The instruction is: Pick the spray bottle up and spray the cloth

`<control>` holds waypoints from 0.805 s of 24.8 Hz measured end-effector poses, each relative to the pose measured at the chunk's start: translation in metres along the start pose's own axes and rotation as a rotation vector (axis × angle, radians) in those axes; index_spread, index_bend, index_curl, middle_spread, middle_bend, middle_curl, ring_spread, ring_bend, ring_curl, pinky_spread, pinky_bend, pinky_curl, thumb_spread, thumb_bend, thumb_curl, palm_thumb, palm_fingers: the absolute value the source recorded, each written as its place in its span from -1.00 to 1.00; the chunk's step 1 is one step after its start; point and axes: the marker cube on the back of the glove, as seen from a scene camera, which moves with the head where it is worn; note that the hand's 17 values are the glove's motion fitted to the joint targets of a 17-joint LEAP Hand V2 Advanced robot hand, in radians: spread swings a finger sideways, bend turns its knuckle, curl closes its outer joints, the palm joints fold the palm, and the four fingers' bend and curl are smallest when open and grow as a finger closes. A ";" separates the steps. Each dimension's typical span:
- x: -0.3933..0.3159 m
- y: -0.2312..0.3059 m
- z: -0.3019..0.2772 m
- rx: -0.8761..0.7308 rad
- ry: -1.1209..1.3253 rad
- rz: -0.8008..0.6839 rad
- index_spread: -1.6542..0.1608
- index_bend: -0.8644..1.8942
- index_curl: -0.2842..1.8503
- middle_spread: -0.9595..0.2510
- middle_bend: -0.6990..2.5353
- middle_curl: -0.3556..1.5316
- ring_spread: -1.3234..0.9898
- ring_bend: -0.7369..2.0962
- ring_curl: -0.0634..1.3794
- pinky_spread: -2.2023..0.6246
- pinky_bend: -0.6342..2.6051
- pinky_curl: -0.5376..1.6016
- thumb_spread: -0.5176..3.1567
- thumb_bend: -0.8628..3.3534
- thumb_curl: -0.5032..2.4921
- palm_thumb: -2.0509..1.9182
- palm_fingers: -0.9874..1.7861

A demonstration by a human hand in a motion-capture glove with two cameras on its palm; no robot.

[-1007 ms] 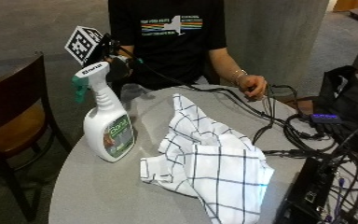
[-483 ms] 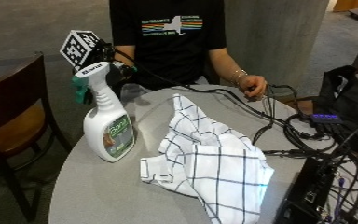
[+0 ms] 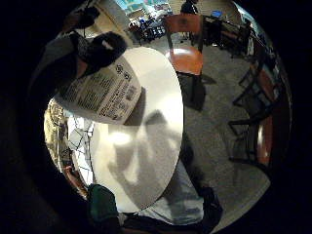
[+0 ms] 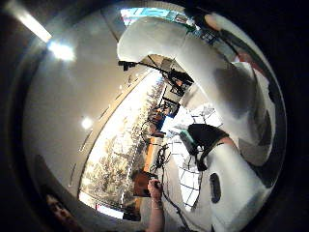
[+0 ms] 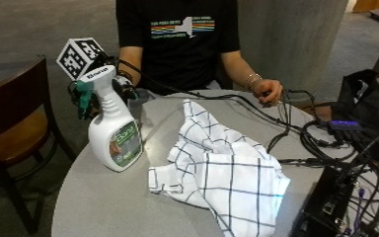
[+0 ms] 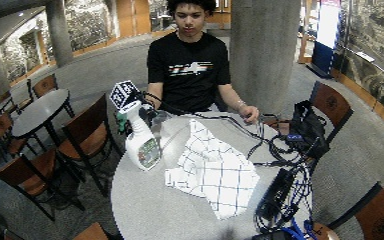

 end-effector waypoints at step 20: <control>-0.002 0.011 -0.014 0.141 -0.057 -0.034 0.61 -0.29 -0.46 0.47 -0.40 -0.16 0.05 -0.14 -0.33 0.38 -0.15 -0.09 -0.35 -0.60 -0.31 0.56 0.49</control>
